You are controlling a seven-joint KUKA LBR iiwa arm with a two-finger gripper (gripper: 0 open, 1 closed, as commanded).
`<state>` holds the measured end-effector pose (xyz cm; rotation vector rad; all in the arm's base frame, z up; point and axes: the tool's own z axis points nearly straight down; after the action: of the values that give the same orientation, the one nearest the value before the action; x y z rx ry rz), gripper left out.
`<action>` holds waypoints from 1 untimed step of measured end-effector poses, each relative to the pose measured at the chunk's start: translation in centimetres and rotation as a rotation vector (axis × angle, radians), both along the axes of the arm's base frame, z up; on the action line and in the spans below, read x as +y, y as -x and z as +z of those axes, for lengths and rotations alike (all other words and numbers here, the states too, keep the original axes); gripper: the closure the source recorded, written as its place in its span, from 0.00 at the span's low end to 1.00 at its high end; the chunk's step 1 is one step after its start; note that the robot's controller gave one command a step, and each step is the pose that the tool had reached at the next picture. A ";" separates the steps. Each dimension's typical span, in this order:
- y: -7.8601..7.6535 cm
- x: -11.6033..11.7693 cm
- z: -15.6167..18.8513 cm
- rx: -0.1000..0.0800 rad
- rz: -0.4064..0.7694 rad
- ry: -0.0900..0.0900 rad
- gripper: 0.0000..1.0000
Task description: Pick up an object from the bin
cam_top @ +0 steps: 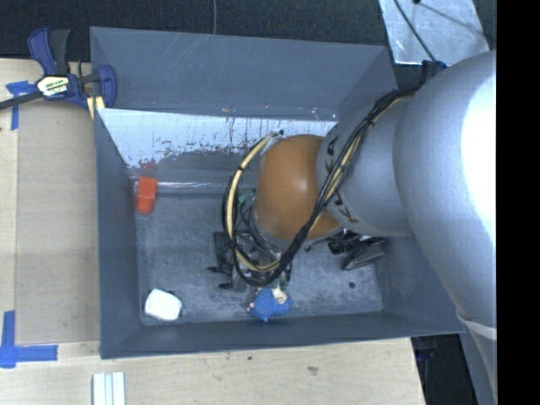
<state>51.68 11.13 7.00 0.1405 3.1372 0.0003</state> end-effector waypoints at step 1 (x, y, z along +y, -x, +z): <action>-0.2 0.0 6.9 -0.008 -0.002 -0.002 1.00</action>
Offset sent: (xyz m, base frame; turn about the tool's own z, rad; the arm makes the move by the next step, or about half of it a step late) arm -0.0001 0.0001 0.0649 0.0000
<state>51.91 11.09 13.90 0.1425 3.1294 0.0034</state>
